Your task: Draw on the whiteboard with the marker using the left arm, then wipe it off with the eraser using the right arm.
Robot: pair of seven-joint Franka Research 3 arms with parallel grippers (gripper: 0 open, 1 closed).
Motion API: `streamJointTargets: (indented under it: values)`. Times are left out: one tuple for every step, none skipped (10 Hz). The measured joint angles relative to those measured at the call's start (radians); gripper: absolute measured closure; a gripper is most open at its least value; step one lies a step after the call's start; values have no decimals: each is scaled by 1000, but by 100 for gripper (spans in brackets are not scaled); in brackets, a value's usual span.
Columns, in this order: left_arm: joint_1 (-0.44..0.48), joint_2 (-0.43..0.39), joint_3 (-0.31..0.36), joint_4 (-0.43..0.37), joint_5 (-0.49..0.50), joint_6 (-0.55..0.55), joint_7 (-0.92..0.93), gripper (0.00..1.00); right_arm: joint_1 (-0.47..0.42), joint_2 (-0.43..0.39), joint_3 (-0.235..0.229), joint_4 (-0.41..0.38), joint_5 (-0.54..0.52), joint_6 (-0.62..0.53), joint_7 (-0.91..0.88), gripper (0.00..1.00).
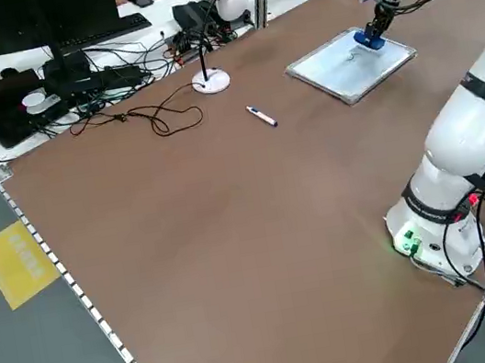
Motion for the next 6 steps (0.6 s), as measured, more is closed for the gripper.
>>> streamJointTargets:
  values:
    - [1, 0, 0, 0, 0, 2, 0, 0, 6, 4, -4, 3, -3, 0, 0, 44]
    - [2, 0, 0, 0, 0, 5, 0, 0, 12, 5, -5, 3, -7, -2, 0, 44]
    - [3, 0, 1, 0, 0, 7, 0, 0, 20, 7, -6, 3, -13, -5, 0, 44]
    - [3, 1, 1, 0, 0, 8, 0, 0, 29, 11, -8, 3, -18, -8, 0, 44]
    - [4, 2, 1, 0, 0, 8, 0, 0, 37, 17, -10, 3, -24, -10, 3, 44]
    - [4, 4, 1, 0, 0, 9, 0, 0, 44, 25, -13, 3, -30, -10, 8, 44]
